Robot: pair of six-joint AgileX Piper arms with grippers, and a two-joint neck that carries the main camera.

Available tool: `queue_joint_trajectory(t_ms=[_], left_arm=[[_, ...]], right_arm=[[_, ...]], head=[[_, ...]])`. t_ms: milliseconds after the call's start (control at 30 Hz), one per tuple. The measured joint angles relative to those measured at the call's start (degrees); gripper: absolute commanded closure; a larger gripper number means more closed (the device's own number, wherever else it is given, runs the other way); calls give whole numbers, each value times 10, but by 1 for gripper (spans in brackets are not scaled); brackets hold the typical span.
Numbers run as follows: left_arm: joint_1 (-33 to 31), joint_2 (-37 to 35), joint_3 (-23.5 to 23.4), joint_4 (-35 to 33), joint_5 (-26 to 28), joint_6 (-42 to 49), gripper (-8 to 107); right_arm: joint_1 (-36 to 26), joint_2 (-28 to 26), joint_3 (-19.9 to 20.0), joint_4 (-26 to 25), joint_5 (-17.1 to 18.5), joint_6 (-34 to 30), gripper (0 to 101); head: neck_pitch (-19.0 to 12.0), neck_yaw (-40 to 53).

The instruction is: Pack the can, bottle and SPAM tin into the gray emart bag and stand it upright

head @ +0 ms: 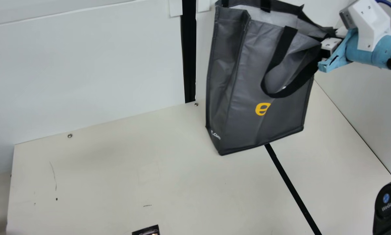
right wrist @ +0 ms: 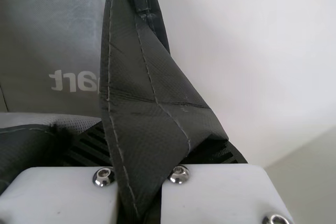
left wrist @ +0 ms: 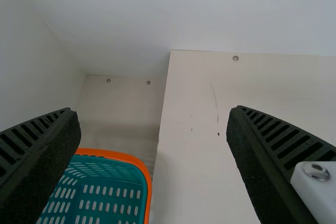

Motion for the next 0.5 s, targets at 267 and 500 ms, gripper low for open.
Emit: queue_joint_trajectory(t_ms=[267,500], left_arm=[[0,0,0,0,0,0,9],[0,0,0,0,0,0,9]], right_arm=[[-41,18,-41,-19,9,11,101],[-76,37,-78,-30,15,24,101]], head=[[0,1],[0,0]])
